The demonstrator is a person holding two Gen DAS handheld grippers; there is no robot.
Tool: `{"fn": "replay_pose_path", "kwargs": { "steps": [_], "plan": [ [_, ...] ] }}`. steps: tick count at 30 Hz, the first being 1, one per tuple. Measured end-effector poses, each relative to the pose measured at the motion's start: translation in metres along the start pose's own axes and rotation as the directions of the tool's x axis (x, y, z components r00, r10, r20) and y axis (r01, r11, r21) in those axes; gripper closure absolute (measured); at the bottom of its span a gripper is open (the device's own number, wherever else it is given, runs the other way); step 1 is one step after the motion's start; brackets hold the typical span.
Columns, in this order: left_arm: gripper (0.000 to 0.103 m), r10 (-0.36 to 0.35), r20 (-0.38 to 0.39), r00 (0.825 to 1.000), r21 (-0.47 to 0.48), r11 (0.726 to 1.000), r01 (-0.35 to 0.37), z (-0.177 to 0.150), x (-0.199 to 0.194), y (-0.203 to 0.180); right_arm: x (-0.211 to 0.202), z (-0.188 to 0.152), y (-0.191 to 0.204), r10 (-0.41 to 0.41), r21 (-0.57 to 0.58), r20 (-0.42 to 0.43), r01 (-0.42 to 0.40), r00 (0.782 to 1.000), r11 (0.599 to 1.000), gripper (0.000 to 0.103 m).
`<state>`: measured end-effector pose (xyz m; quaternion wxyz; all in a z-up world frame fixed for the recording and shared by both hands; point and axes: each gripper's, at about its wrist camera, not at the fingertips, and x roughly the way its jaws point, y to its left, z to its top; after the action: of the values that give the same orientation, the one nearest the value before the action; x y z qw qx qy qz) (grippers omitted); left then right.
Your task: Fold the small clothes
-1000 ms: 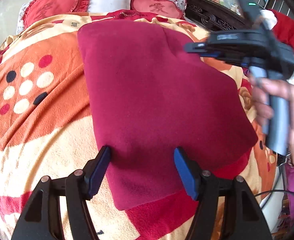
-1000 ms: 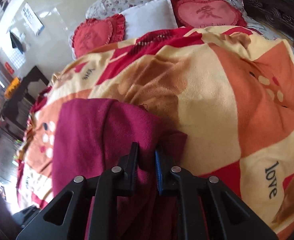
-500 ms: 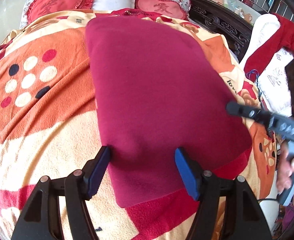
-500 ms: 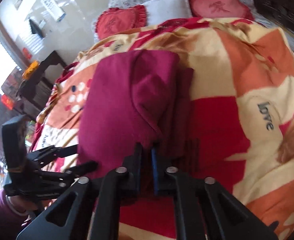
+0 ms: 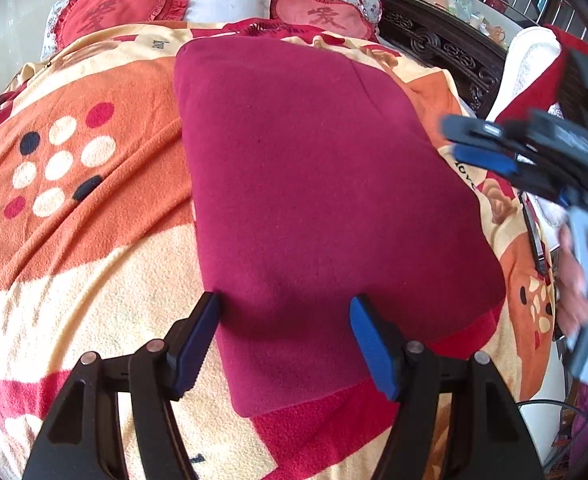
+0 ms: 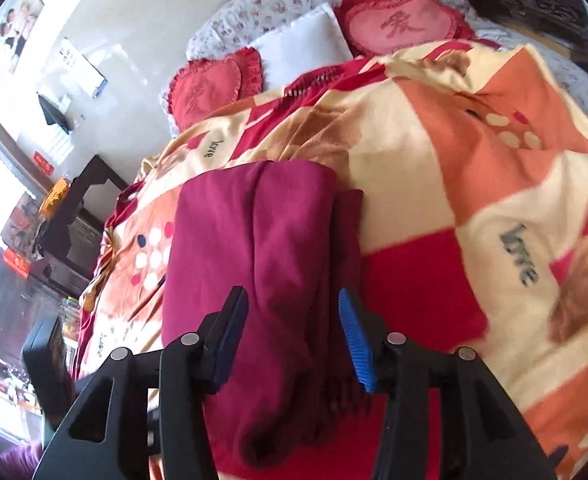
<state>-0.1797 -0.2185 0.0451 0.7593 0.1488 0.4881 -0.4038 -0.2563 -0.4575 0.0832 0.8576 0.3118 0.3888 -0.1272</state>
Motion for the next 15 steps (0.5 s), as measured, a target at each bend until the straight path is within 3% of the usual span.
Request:
{"fn": "replay_pose_path", "kwargs": {
  "steps": [5,6,8,11,15],
  "plan": [
    [0.031,-0.001,-0.003,1.0,-0.002,1.0,0.001,0.001,0.002,0.0,0.045,0.025,0.002,-0.04,-0.002,-0.065,0.039,0.997,0.999,0.078],
    [0.031,0.0,-0.005,1.0,-0.004,1.0,0.0,0.001,0.003,0.001,0.048,0.028,0.0,-0.039,-0.01,-0.067,0.038,0.997,0.999,0.094],
    [0.031,-0.005,-0.005,1.0,-0.004,1.0,0.005,0.002,0.004,0.002,0.047,0.031,0.008,-0.085,-0.061,-0.033,0.083,0.996,0.995,0.103],
    [0.028,-0.01,-0.003,1.0,-0.004,1.0,0.01,0.003,0.006,0.001,0.04,0.029,0.019,-0.144,-0.15,0.013,0.144,0.99,0.978,0.103],
    [0.026,-0.009,-0.004,1.0,-0.004,1.0,0.009,0.003,0.01,0.0,0.053,0.024,0.002,-0.204,-0.146,0.005,0.203,0.979,0.968,0.103]
  ]
}}
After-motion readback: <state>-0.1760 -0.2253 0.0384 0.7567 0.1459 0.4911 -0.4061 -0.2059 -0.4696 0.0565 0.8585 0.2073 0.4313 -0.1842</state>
